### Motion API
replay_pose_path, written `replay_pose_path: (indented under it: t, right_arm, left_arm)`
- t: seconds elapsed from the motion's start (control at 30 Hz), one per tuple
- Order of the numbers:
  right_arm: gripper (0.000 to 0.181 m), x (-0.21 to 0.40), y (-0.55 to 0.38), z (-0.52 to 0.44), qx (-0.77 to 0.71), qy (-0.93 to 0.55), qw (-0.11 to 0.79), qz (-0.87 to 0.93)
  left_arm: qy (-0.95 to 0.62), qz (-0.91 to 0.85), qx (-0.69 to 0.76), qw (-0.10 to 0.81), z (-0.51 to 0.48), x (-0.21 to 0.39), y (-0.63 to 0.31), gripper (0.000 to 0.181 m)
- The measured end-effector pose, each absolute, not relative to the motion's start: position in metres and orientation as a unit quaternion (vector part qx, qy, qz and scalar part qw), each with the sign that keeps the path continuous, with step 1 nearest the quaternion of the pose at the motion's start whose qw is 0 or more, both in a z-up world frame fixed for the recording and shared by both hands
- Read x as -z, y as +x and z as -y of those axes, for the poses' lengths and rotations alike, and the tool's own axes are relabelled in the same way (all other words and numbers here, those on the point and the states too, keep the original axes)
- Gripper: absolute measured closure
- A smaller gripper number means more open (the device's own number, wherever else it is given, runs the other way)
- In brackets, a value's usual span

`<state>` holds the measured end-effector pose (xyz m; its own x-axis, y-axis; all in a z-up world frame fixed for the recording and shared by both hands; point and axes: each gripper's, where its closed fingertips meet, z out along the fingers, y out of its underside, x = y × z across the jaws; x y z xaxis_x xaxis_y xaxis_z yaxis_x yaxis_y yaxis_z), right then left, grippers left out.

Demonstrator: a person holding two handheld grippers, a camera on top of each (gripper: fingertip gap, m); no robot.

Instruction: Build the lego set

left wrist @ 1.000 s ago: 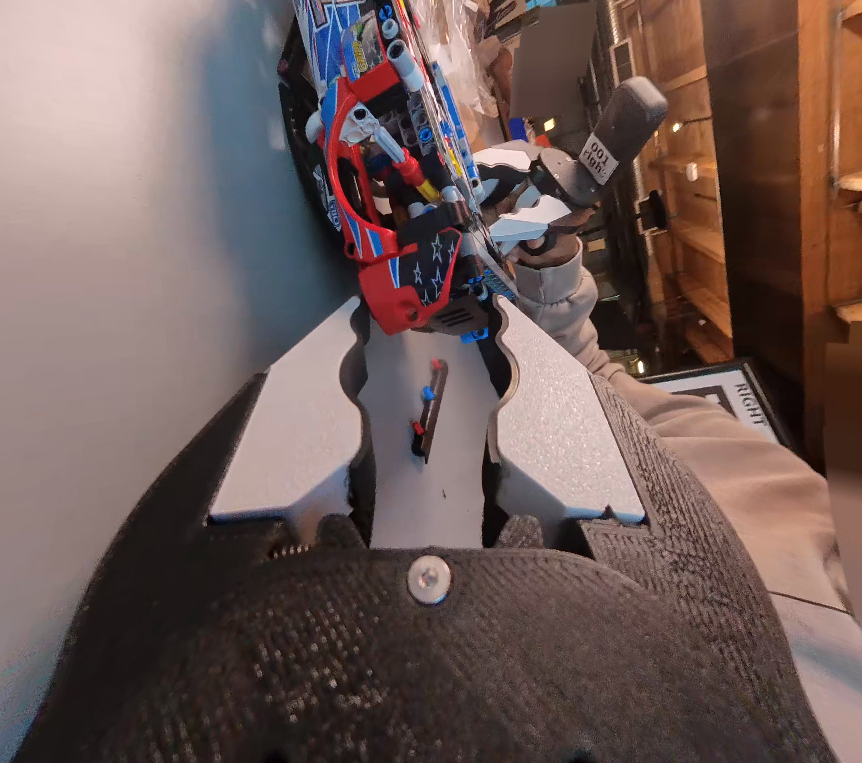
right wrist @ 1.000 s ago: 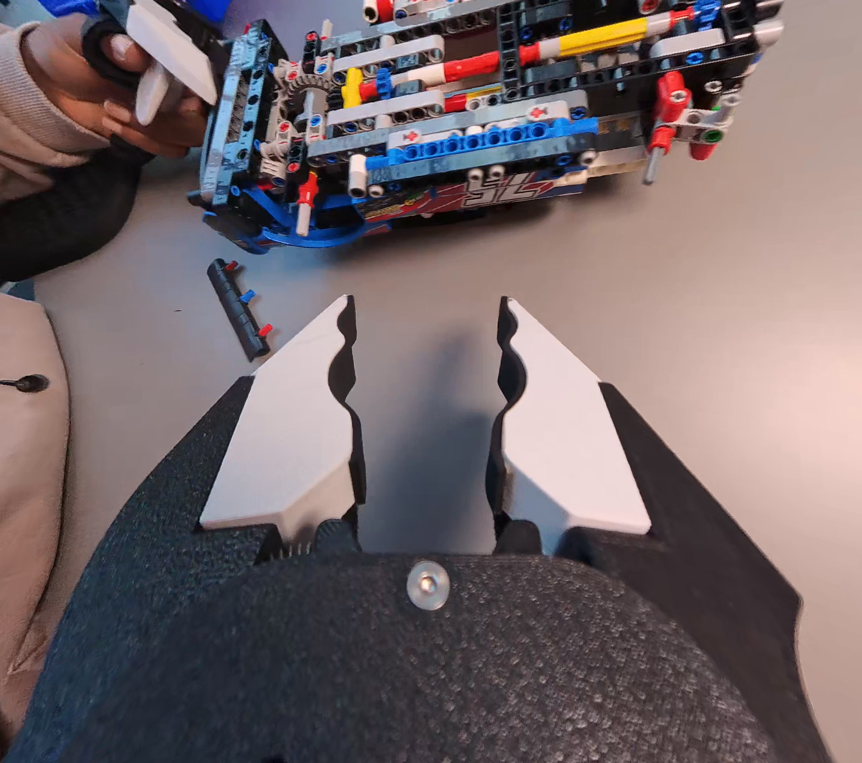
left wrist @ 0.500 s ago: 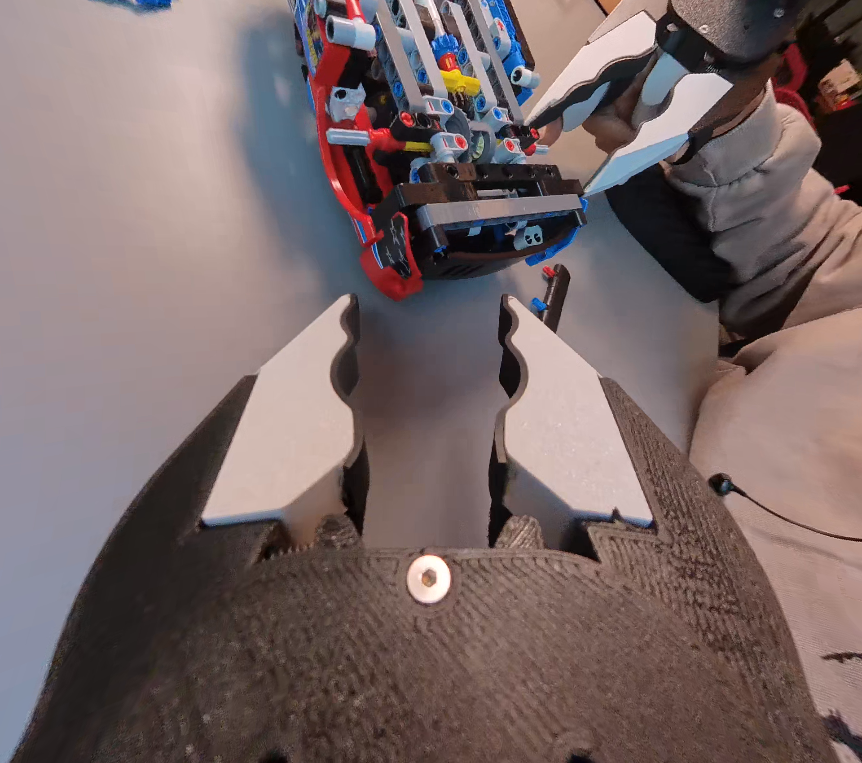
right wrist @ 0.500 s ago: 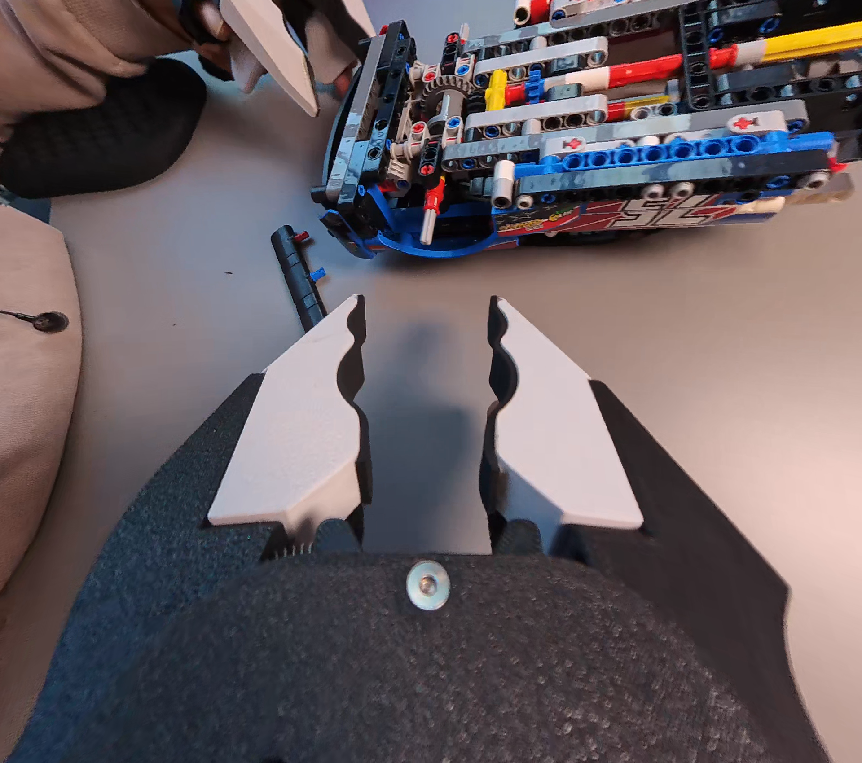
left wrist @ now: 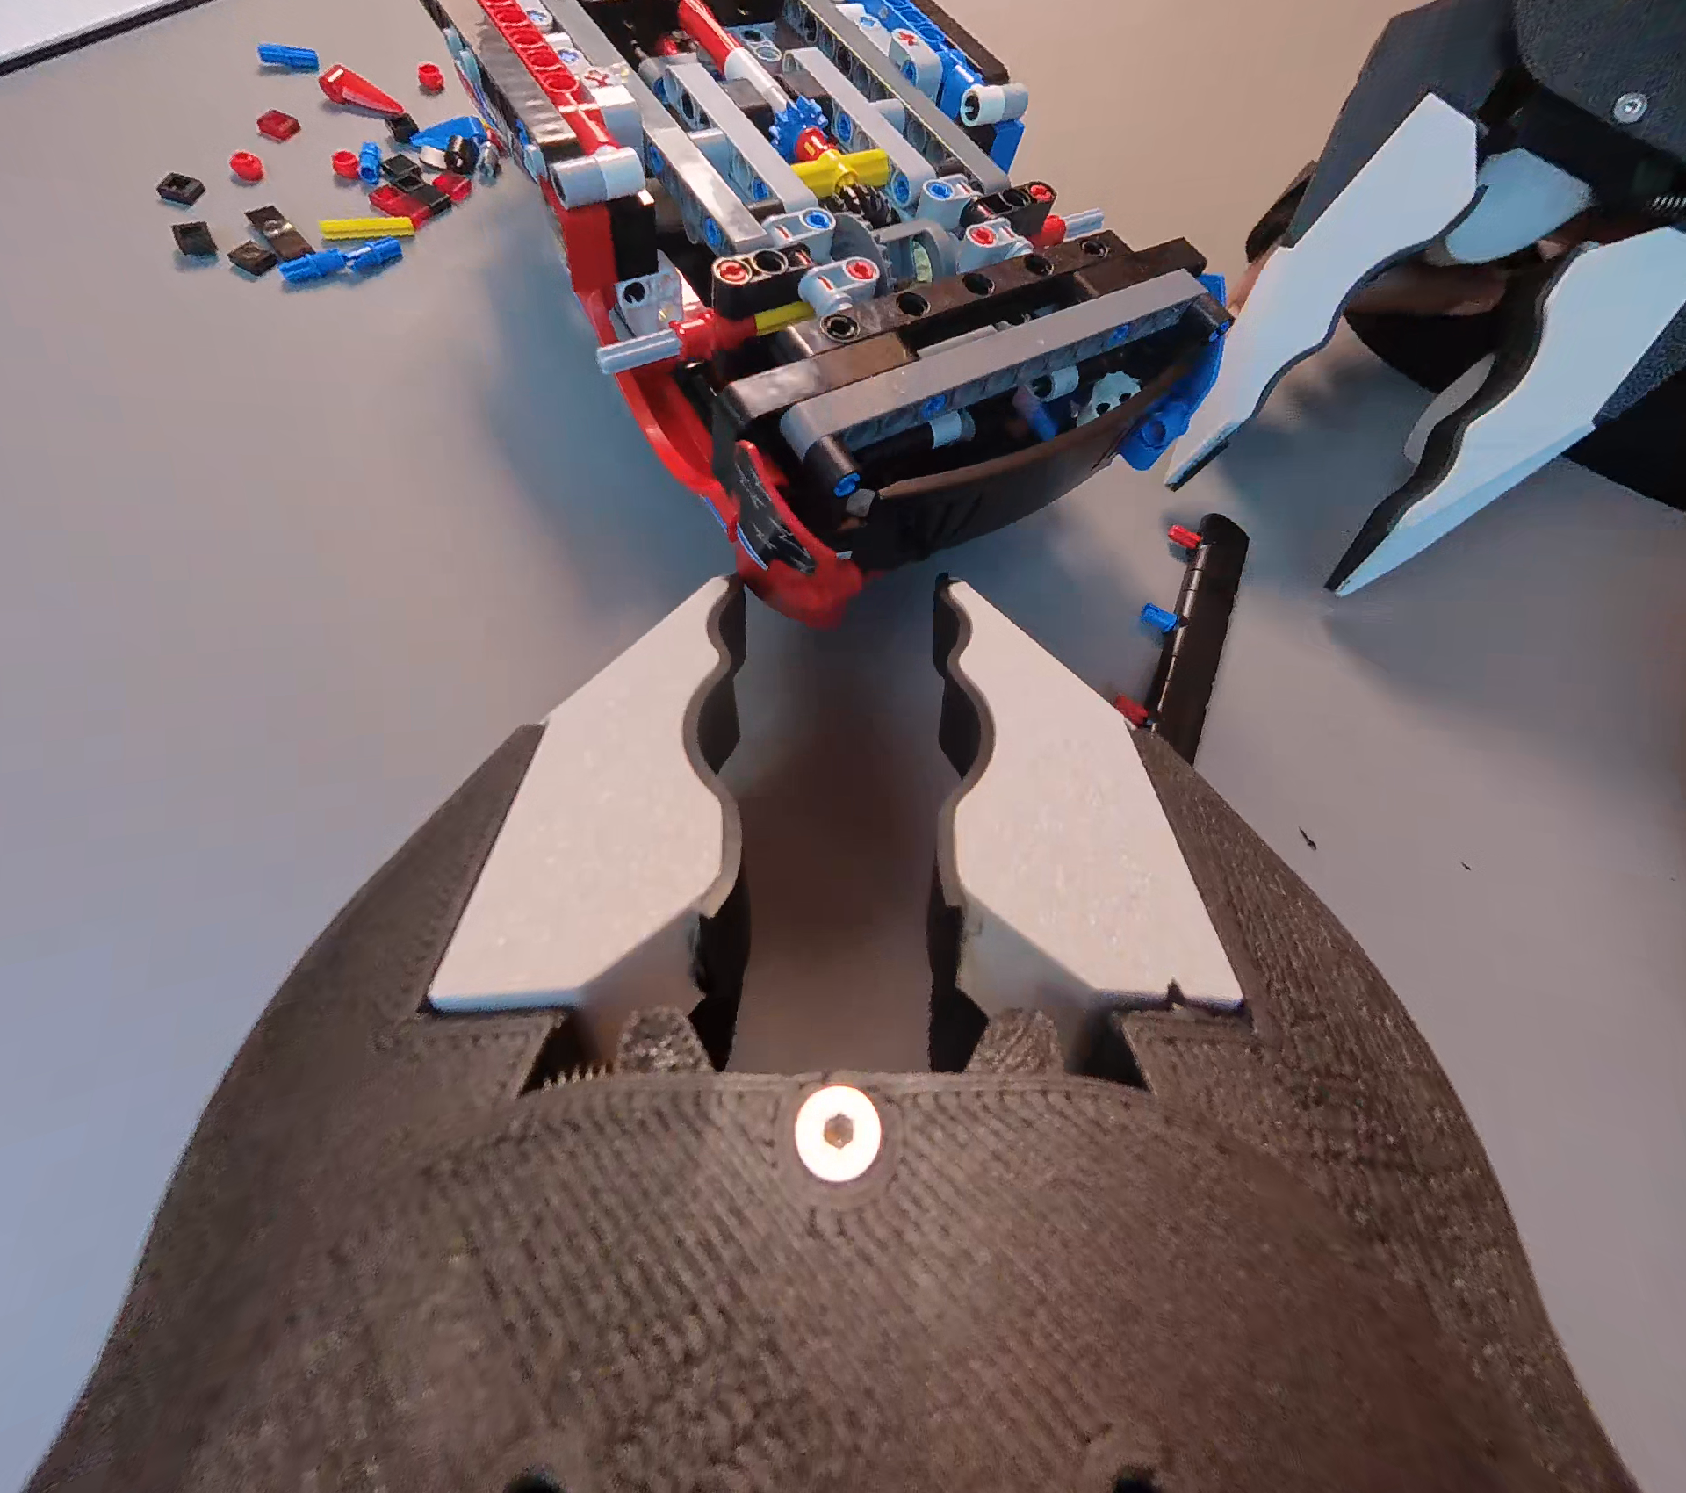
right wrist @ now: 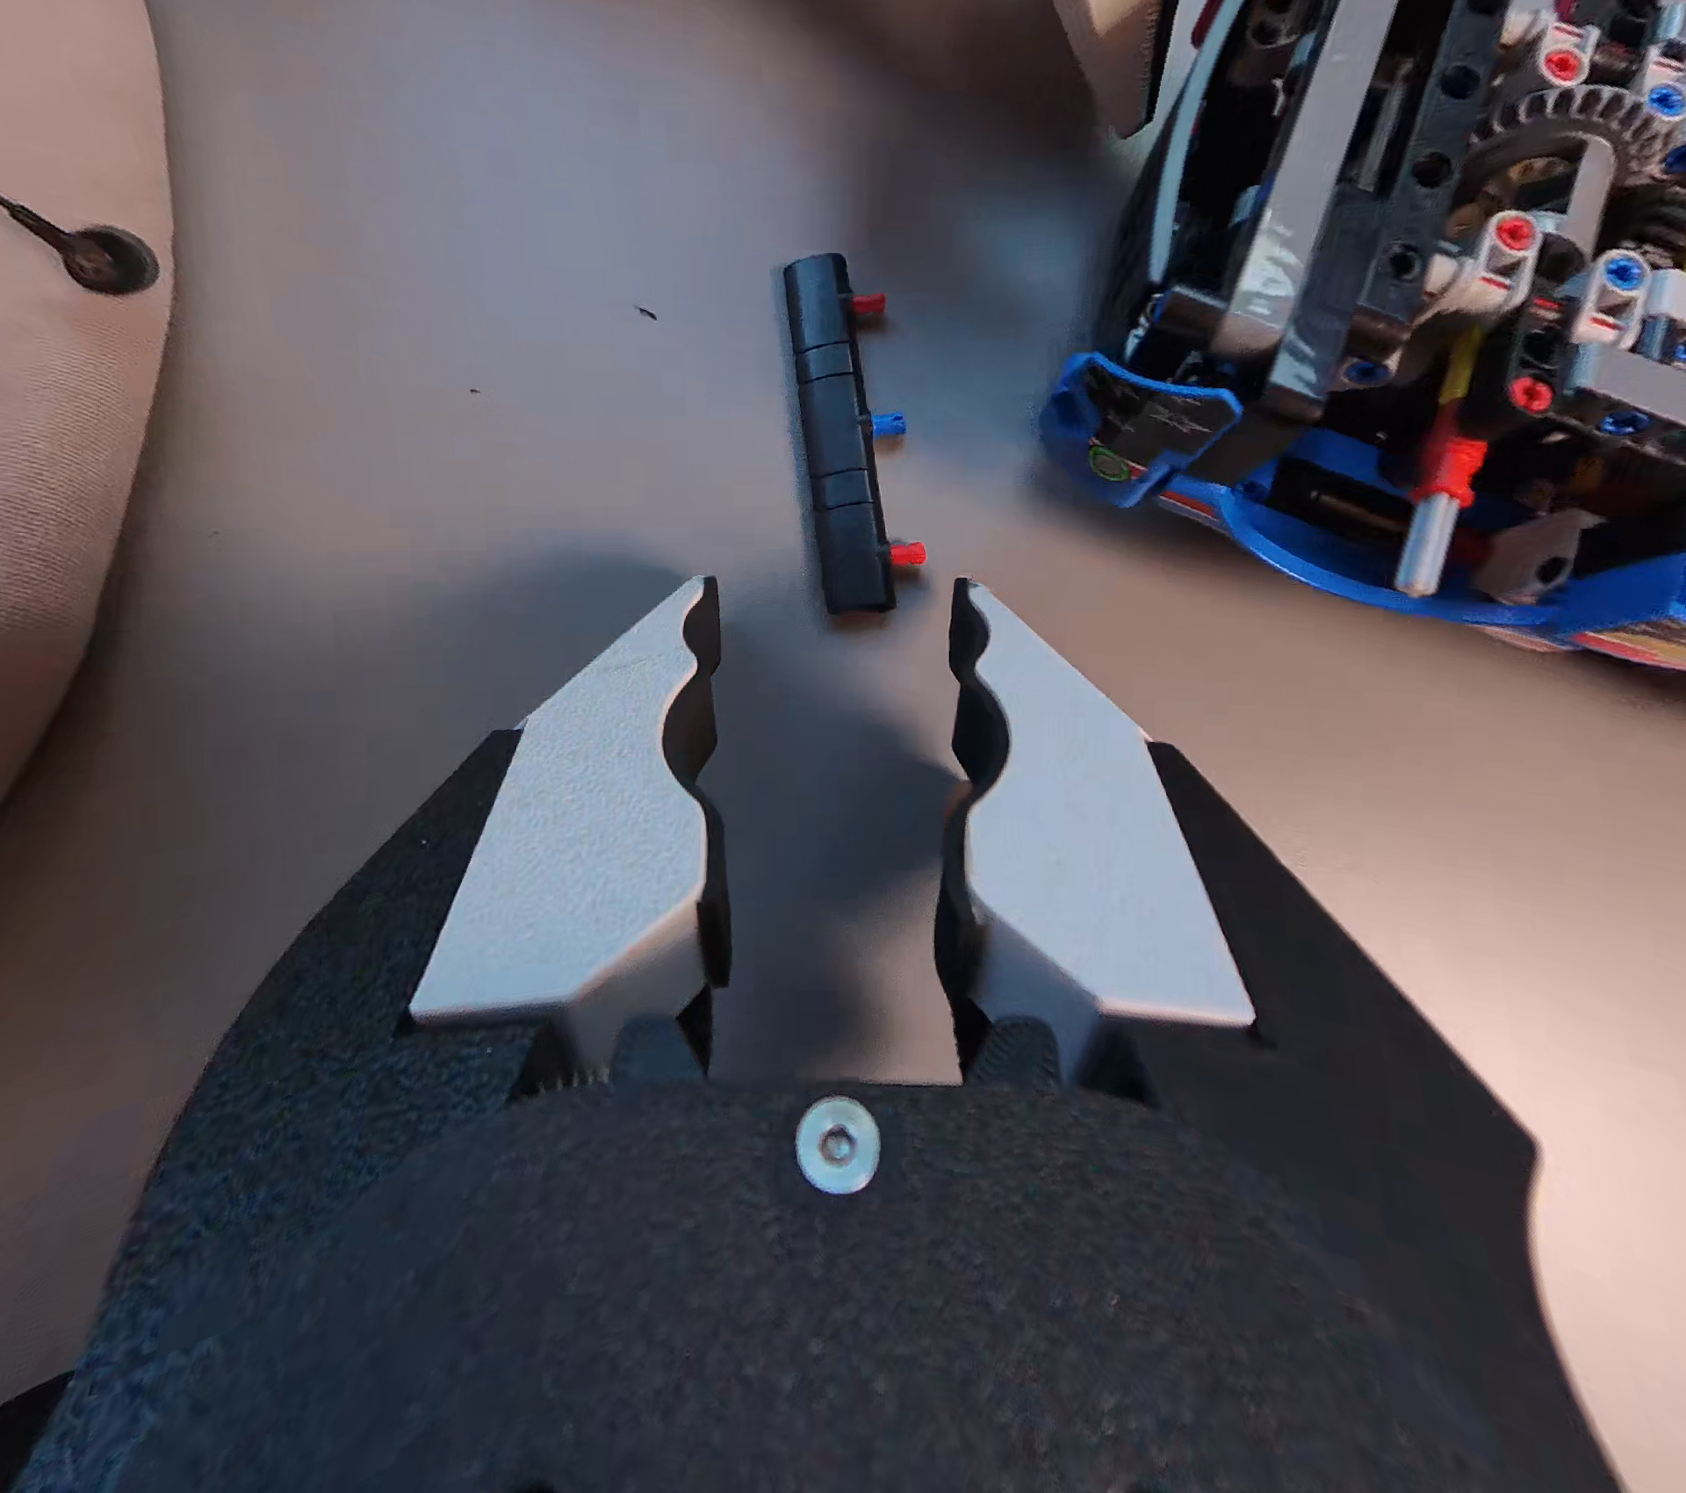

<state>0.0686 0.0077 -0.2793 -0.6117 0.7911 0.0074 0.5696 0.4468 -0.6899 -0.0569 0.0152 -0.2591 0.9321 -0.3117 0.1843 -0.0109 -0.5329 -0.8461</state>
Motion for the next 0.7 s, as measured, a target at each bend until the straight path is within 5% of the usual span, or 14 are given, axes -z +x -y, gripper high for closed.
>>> replay_pose_path:
  t: [0.43,0.7]
  right_arm:
    - [0.160,0.284,0.055,0.003,-0.292,-0.384,0.200,0.853]
    - [0.169,0.235,0.055,-0.012,-0.436,-0.425,0.199,0.768]
  left_arm:
    - [-0.832,-0.132,0.191,0.504,-0.007,0.242,-0.055,0.126]
    - [-0.773,-0.174,0.182,0.582,0.010,0.200,-0.056,0.126]
